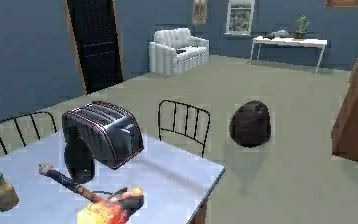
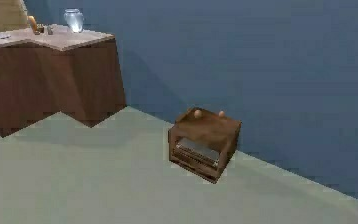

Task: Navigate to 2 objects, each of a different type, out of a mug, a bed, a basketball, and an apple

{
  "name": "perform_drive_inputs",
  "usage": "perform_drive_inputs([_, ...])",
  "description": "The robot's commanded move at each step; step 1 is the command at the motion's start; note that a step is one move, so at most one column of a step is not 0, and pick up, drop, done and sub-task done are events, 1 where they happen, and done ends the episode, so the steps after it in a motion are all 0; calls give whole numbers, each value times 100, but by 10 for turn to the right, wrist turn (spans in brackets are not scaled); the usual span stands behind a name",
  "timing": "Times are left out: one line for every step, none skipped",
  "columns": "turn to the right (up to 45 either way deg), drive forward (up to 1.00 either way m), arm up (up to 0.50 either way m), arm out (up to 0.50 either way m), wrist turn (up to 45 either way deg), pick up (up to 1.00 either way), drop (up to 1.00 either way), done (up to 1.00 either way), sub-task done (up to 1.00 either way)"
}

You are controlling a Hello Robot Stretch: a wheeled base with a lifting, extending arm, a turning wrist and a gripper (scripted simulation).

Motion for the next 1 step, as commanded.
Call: perform_drive_inputs([360, 0, 0, 0, 0, 0, 0, 0, 0])
